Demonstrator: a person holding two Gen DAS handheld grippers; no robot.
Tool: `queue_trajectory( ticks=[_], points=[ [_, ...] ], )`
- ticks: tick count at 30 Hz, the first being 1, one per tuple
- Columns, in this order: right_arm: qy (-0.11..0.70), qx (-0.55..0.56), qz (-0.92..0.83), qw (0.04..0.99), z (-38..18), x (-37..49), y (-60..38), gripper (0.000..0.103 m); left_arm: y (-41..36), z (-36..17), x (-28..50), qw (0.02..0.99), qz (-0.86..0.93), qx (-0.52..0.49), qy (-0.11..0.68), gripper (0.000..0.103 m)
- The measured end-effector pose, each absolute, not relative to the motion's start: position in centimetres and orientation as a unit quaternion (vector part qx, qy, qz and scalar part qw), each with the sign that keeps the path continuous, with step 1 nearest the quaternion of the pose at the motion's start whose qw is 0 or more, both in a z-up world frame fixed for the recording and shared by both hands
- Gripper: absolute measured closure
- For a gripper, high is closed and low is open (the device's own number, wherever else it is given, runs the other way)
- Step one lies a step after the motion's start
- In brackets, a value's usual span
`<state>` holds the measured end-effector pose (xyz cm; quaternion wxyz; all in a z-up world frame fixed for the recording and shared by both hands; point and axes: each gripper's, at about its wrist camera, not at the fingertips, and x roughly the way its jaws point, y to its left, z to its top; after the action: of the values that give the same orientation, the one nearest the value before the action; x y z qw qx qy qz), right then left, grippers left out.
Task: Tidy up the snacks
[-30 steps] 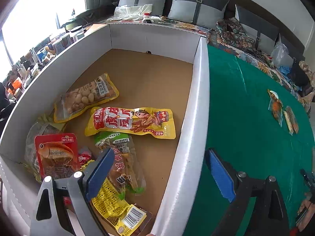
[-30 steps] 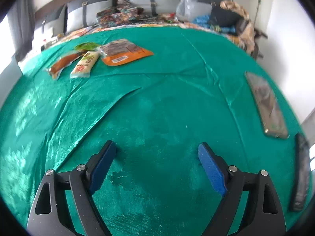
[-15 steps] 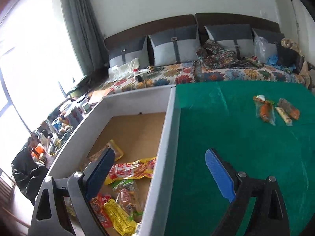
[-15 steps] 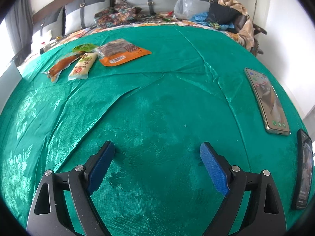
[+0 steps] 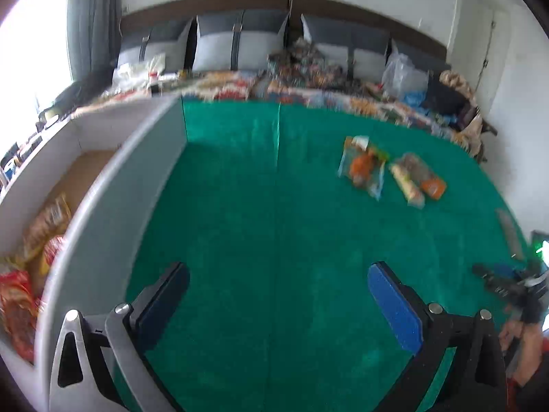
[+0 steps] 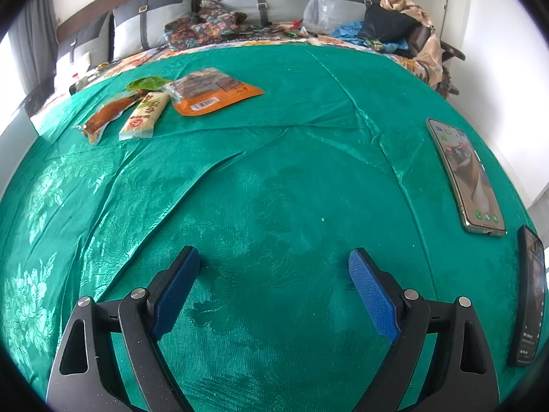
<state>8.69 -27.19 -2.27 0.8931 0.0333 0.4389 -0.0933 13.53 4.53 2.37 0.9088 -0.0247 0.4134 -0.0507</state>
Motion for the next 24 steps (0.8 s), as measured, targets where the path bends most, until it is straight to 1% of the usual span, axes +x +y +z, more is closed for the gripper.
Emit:
queue_trajectory(
  ticks=[5,10,15,24],
  points=[
    [0.439,0.033,-0.093,0.893,-2.3,8.7,-27.2,0.012,3.6,-3.0,14.5,0.890,-0.034,-0.036,0.453,0.001],
    [0.439,0.033,-0.093,0.893,-2.3,8.7,-27.2,0.012,2.4,-5.4,15.4,0.884,-0.046,-0.047,0.464,0.001],
    [0.439,0.033,-0.093,0.893,-2.3,8.7,-27.2,0.012,0.8,-6.5,16.6,0.885,-0.048,0.021,0.463,0.000],
    [0.439,0.033,-0.093,0.893,-2.2,8.7,-27.2,0.011,1.1,-6.3,16.0,0.887,-0.036,0.015,0.461,0.000]
  ],
)
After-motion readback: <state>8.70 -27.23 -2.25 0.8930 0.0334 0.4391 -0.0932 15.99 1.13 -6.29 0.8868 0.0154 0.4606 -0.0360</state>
